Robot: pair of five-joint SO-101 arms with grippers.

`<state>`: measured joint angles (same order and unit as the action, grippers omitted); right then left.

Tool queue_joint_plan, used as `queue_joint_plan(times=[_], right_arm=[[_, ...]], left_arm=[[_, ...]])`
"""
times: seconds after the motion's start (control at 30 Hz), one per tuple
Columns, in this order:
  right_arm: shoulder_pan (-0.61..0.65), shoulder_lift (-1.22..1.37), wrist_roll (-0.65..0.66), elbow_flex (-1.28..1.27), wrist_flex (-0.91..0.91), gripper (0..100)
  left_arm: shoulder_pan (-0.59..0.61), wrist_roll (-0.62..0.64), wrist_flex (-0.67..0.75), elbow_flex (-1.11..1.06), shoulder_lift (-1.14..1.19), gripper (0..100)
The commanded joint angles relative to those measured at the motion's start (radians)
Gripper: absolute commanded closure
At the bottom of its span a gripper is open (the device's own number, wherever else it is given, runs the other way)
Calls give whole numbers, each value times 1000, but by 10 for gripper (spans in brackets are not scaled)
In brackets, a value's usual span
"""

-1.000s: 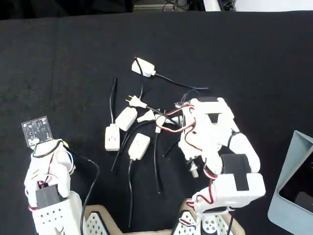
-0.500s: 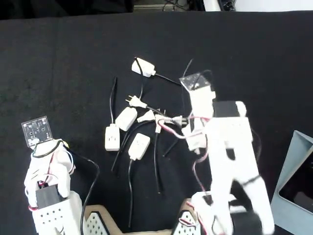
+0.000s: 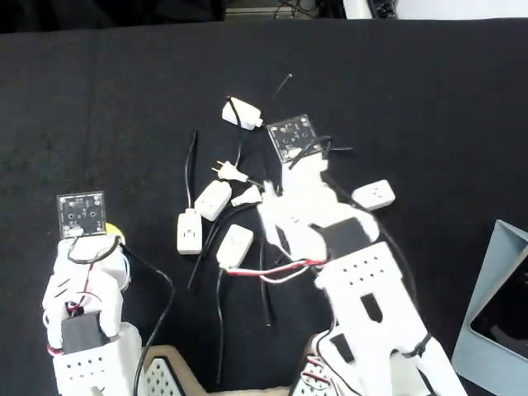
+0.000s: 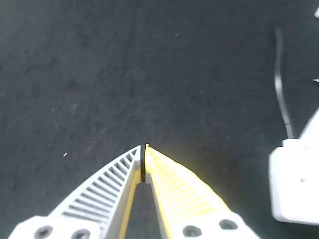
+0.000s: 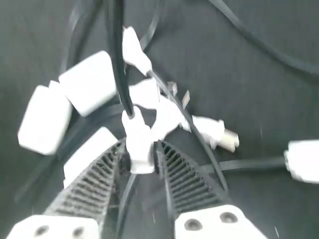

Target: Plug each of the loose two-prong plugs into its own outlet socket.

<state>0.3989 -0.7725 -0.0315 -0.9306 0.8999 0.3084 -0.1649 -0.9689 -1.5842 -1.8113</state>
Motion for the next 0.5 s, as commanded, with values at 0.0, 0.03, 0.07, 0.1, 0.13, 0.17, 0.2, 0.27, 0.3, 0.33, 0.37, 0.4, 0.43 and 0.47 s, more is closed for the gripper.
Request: queue_joint_plan(times=[0.0, 0.03, 0.07, 0.1, 0.13, 0.17, 0.2, 0.27, 0.3, 0.33, 0.37, 0.4, 0.43, 0.47], right_arm=[[57, -21, -14, -35, -221, 987], [69, -10, -14, -44, -273, 987], [77, 8, -12, -48, -321, 987], [84, 33, -12, -47, -358, 987], [86, 67, -9, -44, -393, 987], [86, 104, -8, -35, -419, 987], [92, 148, -6, -19, -439, 987], [95, 240, -6, 18, -471, 987], [95, 283, -6, 39, -483, 987], [94, 318, -6, 58, -493, 987], [89, 349, -9, 77, -497, 987], [78, 371, -12, 96, -499, 987], [60, 383, -14, 105, -502, 987], [43, 390, -15, 114, -502, 987]], left_arm=[[-53, -11, -3, 104, 57, 970], [-53, -11, -3, 117, 86, 970], [-53, -11, -3, 130, 121, 970], [-53, -11, -3, 142, 161, 970], [-53, -11, -3, 156, 203, 970], [-51, -11, 0, 170, 244, 970], [-51, -12, 2, 189, 285, 970], [-51, -12, 2, 236, 367, 950], [-51, -12, -2, 259, 404, 927], [-53, -12, -2, 282, 440, 901], [-53, -12, -2, 305, 476, 879], [-53, -12, -2, 328, 509, 860], [-53, -20, -2, 354, 543, 841], [-53, -40, -2, 383, 577, 827]])
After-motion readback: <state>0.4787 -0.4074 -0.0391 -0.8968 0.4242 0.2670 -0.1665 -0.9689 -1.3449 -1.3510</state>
